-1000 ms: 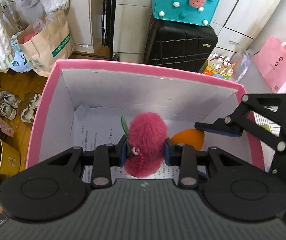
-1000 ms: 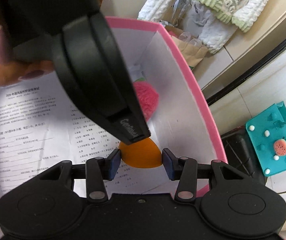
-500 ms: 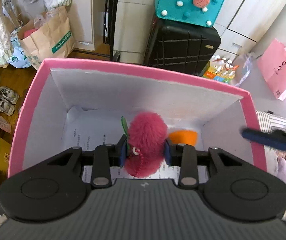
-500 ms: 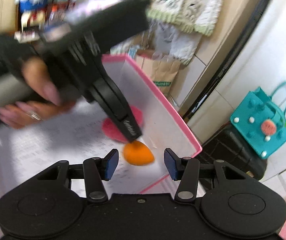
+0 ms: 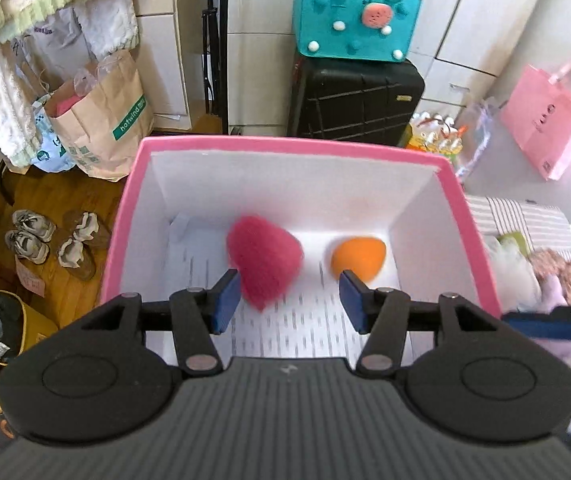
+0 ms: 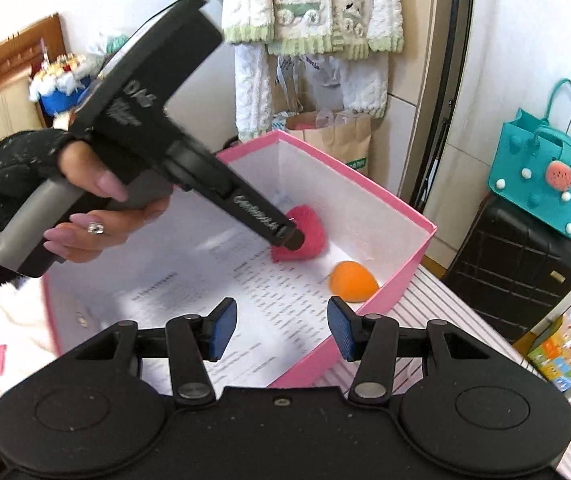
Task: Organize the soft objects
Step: 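Open both grippers to drop the pompom and sponge into the box, then move both grippers back toward the remaining items on the table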
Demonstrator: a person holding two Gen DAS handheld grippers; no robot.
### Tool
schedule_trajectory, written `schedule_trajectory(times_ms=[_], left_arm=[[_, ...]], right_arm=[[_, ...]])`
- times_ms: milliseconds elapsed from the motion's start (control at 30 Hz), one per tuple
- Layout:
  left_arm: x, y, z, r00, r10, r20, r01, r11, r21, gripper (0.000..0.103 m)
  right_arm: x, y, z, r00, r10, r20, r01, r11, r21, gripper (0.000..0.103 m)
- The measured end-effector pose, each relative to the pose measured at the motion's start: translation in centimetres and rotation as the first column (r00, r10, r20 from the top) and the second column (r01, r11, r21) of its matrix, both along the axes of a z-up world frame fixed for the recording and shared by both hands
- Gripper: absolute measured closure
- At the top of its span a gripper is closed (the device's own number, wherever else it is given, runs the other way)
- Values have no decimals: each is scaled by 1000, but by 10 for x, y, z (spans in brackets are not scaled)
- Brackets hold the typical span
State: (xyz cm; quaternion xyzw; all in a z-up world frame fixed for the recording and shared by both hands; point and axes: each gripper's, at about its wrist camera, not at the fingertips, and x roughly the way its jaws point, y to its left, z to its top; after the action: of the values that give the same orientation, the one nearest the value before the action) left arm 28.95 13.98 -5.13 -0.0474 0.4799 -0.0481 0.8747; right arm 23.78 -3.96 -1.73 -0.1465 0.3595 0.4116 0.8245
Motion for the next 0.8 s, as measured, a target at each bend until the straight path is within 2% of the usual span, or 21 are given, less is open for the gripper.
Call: schedule_trajectory(times_ms=[133, 400, 633, 800], left_arm=[[-26, -2, 19, 999, -43, 9, 43, 999, 22, 45], [-79, -8, 54, 991, -110, 78, 104, 991, 80, 39], [-133, -21, 84, 973, -195, 121, 181, 977, 115, 34], [-177, -37, 104, 950, -270, 158, 245, 956, 158, 30]], right_arm=[[-21, -14, 12, 1000, -8, 5, 8, 999, 34, 48], [-63, -42, 33, 1000, -16, 20, 15, 997, 73, 47], [-101, -63, 50, 999, -29, 45, 25, 996, 83, 47], [-127, -81, 56, 998, -48, 34, 45, 995, 93, 47]])
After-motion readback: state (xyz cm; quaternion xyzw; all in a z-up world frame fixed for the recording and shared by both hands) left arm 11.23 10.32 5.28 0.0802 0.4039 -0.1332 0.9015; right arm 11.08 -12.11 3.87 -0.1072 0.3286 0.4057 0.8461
